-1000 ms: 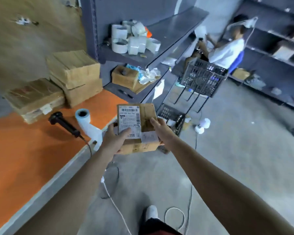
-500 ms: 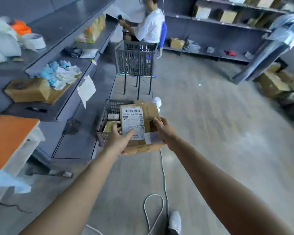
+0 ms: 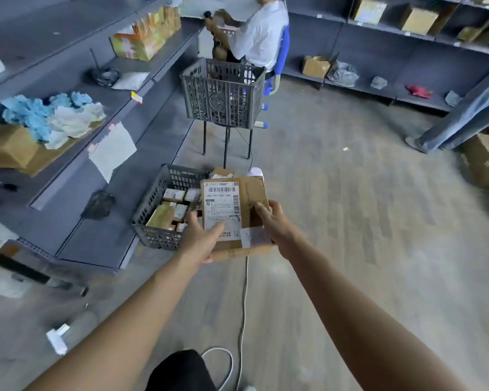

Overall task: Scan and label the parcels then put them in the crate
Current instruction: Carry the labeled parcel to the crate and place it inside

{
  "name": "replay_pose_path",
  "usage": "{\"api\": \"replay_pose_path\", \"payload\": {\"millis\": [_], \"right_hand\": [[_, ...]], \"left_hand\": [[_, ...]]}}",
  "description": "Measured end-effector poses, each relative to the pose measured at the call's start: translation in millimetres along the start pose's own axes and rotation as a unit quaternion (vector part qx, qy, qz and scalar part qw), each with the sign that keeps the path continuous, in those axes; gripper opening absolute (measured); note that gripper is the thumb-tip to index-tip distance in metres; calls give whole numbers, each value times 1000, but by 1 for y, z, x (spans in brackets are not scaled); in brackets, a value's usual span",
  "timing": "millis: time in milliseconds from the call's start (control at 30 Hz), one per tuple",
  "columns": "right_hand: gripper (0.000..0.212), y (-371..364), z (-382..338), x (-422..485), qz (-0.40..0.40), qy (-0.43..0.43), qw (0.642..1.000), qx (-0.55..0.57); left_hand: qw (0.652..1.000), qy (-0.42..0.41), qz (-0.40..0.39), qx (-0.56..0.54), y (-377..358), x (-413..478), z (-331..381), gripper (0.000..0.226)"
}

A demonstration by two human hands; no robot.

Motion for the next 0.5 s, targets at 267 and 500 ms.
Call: {"api": "replay_pose_path", "payload": {"millis": [267,500], "right_hand": [[45,-49,-85,94,-46,11,997,-69],[41,-100,-173,166,-71,-5,987,-142]], "left_hand": [[996,33,51,-58,30,110,-3,47],[990,68,72,-103,73,208,11,52]]}}
Point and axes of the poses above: each hand's wrist, its own x-axis towards the middle knuckle, its own y-axis out of the back of the hand, z = x × y, the point moved 1 cm from there along x, towards the middle knuckle, and after that the axes turned 12 degrees about -y, right-handed, at the moved point
